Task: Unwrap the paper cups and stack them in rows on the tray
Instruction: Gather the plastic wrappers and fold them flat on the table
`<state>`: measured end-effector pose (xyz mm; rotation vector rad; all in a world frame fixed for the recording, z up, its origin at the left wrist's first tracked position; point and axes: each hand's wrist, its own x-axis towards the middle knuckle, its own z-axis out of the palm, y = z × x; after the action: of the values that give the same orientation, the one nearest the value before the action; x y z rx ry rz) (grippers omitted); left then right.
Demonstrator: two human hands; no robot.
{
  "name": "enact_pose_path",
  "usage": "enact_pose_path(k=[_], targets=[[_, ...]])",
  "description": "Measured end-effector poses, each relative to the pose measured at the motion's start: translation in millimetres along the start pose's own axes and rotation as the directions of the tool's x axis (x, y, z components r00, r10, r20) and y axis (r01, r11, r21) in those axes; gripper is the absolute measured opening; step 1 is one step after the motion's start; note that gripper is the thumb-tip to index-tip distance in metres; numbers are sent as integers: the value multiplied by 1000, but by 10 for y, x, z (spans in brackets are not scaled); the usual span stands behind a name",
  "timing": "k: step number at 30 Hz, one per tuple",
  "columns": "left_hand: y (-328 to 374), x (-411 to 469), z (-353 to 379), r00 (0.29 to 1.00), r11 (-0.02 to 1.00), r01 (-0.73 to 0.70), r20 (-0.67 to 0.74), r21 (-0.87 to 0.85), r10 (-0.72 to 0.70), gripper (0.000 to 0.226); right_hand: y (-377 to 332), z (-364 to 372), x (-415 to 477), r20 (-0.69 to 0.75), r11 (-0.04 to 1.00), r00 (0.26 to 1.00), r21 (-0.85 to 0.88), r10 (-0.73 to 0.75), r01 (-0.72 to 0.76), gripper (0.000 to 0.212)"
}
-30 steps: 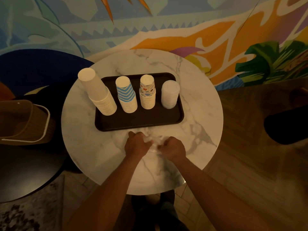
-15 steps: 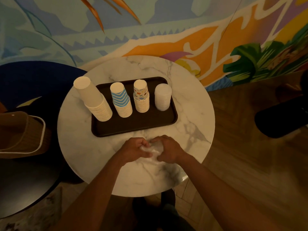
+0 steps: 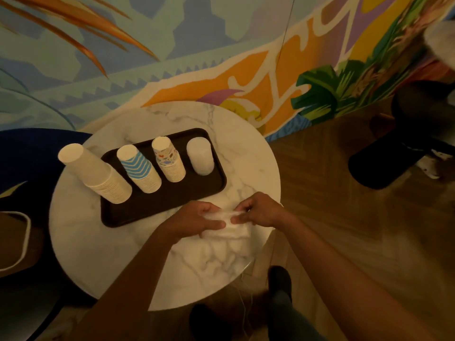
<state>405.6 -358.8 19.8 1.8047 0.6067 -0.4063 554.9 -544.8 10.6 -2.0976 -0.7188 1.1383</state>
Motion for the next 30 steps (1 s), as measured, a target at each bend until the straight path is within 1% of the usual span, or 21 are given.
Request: enact_pose_path(k=[1,3,4,6,8,10,12,14,16,18,19,22,25,27,29,30], targets=[[111,66,74,1000,1000,-9,-6,20,10,40,50,-110,29,-21,1000,1000,4,-5,5,24],[339,222,236,999,998,-39,-32,51,41,28,170,-361,90,-47,999,998,7,-35,35,24],[467,302,326,997,998,-46,-56,50,49,22,242,-502,121,-52,999,997,18,-50,51,24],[692,497,541,990,999,-40,-131,31,43,17,417,-847,174,-50,997,997,52,-59,61,24],[921,715,807,981,999,-27,-191,39,34,18,620,-1257,190,-26,995,998,83,-56,58,25],[1150,959,1126,981,998,4,-196,69,9,22,885,-1678,207,2,995,999,90,-48,48,27],[1343,1235,1479,979,989,40,-202,139,-12,24,1215,-2052,260,18,997,999,76,-33,32,27],[1441,1517,1858,970,978,69,-243,199,-19,26,1551,-2306,331,32,999,999,36,-12,11,27],[1407,1813,2269,964,965,78,-265,250,-10,29,1876,-2436,449,22,1000,1000,6,15,-15,34],[1257,2090,2670,963,941,80,-270,330,12,31,2220,-2444,598,20,998,998,-33,57,-56,31],[1137,2228,2848,957,938,99,-289,332,1,32,2389,-2414,681,19,995,997,-72,77,-75,31],[646,2641,3245,944,943,191,-313,273,-101,32,2903,-2219,941,-5,986,993,-113,120,-120,33],[58,3078,3481,921,926,319,-298,202,-252,34,3313,-2027,1154,-24,975,985,-134,173,-175,40],[-410,3334,3629,898,892,392,-304,225,-318,34,3597,-1902,1301,-19,978,982,-93,187,-188,37],[-723,3538,3737,885,857,423,-339,294,-320,37,3862,-1810,1441,0,975,979,-94,204,-204,33],[-839,3629,3763,863,848,451,-379,277,-335,36,3994,-1769,1529,1,972,976,-91,216,-215,32]])
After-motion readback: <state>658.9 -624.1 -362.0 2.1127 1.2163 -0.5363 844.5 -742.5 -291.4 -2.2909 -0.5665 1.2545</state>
